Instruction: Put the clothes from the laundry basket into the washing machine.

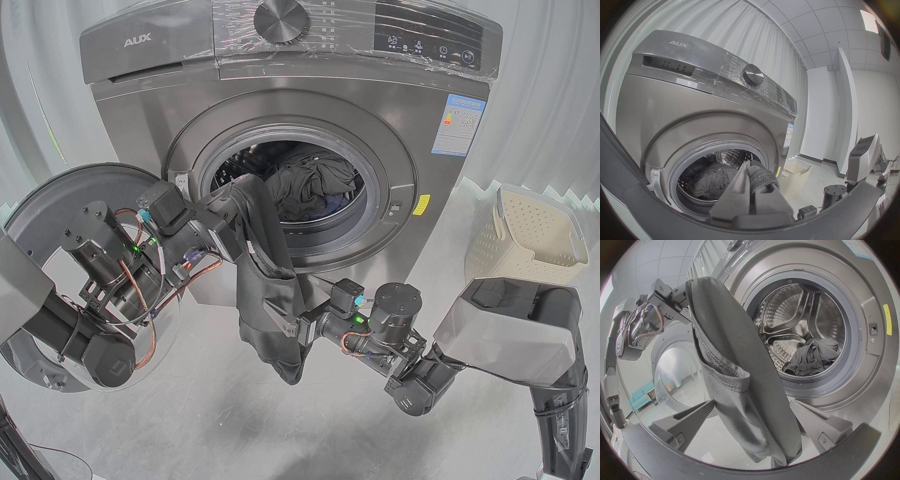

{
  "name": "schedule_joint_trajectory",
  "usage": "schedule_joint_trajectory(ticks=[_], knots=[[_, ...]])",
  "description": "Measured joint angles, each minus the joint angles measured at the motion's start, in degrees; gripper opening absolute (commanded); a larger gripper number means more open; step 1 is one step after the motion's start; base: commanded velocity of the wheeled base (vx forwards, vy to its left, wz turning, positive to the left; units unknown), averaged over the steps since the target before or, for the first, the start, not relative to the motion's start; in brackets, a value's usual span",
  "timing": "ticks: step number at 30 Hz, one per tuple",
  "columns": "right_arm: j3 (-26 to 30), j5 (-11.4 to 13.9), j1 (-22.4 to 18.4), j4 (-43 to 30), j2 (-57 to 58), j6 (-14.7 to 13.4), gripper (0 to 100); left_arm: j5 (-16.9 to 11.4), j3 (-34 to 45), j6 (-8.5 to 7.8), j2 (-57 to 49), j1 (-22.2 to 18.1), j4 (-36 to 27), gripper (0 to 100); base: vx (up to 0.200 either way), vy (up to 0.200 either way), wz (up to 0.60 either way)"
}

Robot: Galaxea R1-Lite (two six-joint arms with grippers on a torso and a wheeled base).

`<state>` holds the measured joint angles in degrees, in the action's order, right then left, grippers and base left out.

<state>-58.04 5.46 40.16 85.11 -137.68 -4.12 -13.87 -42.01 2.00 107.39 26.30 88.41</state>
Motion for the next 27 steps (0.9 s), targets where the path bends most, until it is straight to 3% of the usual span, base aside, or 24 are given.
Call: schedule_joint_trajectory(ticks=[1, 2, 16, 20, 27], knots=[[-0.5, 0.0, 0.0, 0.0, -0.2, 0.0, 100, 0.0, 0.0, 0.0, 0.0, 0.0, 0.0, 0, 0.0, 0.0, 0.0], [-1.0, 0.0, 0.0, 0.0, -0.3, 0.0, 0, 0.0, 0.0, -0.01, 0.0, 0.0, 0.0, 0, 0.0, 0.0, 0.0], [-2.0, 0.0, 0.4, 0.6, 0.4, -0.1, 0, 0.0, 0.0, -0.04, 0.5, -0.1, 0.2, 0, 0.0, 0.0, 0.0], [1.0, -0.1, 0.3, 0.6, 2.8, -0.1, 0, -0.2, 0.0, -0.04, 0.5, -0.5, 0.2, 0, 0.0, 0.0, 0.0], [11.6, -0.3, 0.0, 0.2, 10.9, 0.0, 0, -0.5, -0.6, 0.07, 0.5, -2.6, 0.1, 0, 0.0, 0.0, 0.0]])
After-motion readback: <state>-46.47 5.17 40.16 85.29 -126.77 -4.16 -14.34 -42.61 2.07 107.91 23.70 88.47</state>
